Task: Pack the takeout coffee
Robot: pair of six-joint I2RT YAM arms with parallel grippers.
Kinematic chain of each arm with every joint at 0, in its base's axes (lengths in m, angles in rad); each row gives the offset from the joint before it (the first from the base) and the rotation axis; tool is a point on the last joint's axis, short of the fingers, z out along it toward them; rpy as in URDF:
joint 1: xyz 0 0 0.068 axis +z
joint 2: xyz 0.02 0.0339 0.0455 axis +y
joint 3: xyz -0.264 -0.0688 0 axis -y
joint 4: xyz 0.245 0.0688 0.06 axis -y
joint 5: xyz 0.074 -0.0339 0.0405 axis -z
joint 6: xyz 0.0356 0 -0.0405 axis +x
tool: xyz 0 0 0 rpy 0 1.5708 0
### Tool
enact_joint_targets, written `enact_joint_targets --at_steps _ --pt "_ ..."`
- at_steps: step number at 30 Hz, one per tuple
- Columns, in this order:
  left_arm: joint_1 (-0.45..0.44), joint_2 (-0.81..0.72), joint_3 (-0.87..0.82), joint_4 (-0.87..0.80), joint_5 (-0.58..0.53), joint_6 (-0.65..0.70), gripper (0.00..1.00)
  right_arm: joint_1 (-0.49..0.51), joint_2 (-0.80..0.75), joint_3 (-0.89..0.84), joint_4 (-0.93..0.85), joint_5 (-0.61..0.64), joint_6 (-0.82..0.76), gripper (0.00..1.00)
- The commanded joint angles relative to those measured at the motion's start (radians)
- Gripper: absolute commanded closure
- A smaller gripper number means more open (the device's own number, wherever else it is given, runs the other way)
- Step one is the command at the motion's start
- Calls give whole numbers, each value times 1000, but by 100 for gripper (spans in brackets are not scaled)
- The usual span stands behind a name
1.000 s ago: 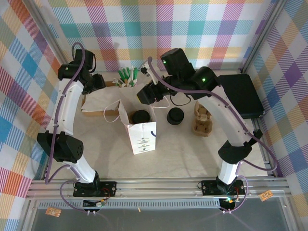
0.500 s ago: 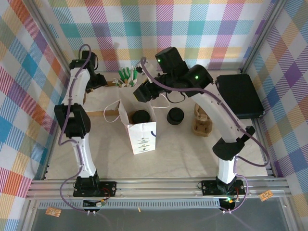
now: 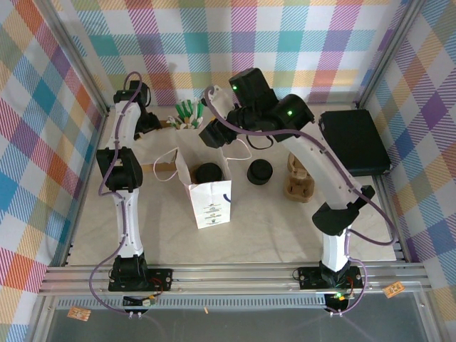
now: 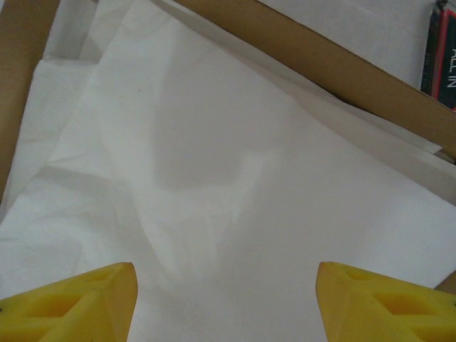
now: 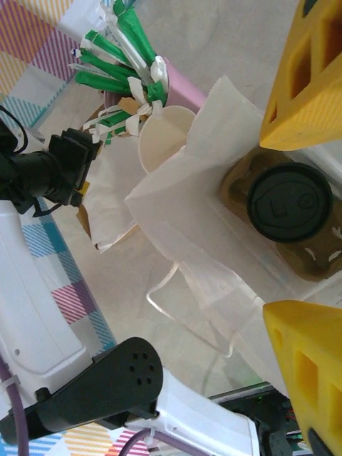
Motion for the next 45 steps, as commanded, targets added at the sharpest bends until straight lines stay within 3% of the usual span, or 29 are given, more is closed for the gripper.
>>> enact_joint_targets --at_steps 1,22,36,38,41,42,45 --pt "12 11 -19 -49 -34 -8 33 -6 12 32 -23 14 -28 42" --pt "12 60 -88 -77 -30 56 46 -6 25 29 -46 39 -5 41" --pt "16 51 -91 -86 -17 76 93 -5 20 24 -50 39 16 41" --pt "16 46 -91 -86 -17 74 89 -5 21 24 -51 38 15 41" --pt "17 41 -90 -89 -27 67 55 -5 18 25 -49 38 15 41" --pt "16 41 -93 -92 -29 61 49 -5 19 24 -49 39 15 41" --pt "15 40 -115 -121 -23 39 46 -5 17 24 -54 39 17 41"
